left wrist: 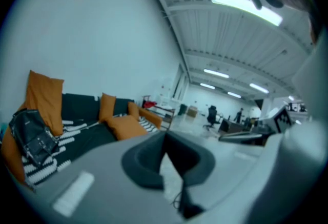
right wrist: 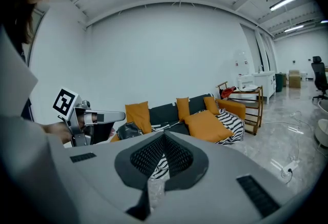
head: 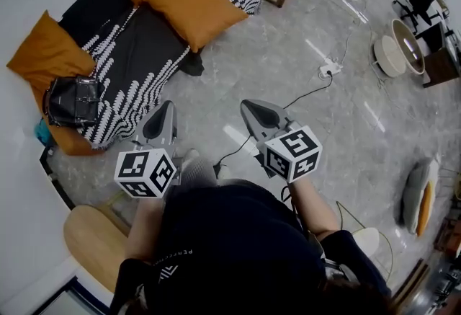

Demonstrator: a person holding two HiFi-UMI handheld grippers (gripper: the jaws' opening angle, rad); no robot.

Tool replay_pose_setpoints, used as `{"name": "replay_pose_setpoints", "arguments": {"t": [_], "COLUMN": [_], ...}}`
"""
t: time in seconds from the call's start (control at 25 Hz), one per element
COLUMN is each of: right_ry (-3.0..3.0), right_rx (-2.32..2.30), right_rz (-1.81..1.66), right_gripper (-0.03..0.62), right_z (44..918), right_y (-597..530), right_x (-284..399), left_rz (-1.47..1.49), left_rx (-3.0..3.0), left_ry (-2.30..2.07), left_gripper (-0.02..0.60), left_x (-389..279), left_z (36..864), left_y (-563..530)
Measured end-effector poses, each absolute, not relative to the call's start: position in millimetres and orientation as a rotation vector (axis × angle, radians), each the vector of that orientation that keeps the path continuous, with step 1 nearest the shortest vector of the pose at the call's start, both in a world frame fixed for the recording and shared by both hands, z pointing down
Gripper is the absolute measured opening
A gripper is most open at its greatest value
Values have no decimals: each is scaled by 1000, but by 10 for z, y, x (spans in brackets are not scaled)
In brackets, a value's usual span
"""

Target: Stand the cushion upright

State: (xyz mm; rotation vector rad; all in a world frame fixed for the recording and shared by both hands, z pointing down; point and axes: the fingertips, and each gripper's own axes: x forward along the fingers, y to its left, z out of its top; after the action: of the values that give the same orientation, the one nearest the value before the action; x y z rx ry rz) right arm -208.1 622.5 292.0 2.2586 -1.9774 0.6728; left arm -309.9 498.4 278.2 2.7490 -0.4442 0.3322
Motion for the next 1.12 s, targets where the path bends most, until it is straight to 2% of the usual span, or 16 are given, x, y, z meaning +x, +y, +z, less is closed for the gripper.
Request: {"name": "replay_pose_setpoints", "arguments": {"t": [0.48, 1.12], "right_ry": [-1935, -1883], "right_rx": [2225, 2157], "right_rz": [672, 679], "right_gripper": [-5, -5], "right_z": [3075, 3227], "right_y": [5690, 4125], "right_x": [-1641, -651], "left_rz": [393, 443], "left_rx": [2785, 2755], "left_ry": [-438, -363], "left_gripper": [8, 8], "left_x": [-2575, -1585], "left_z": [3072, 3237], "left_y": [4452, 3143]}}
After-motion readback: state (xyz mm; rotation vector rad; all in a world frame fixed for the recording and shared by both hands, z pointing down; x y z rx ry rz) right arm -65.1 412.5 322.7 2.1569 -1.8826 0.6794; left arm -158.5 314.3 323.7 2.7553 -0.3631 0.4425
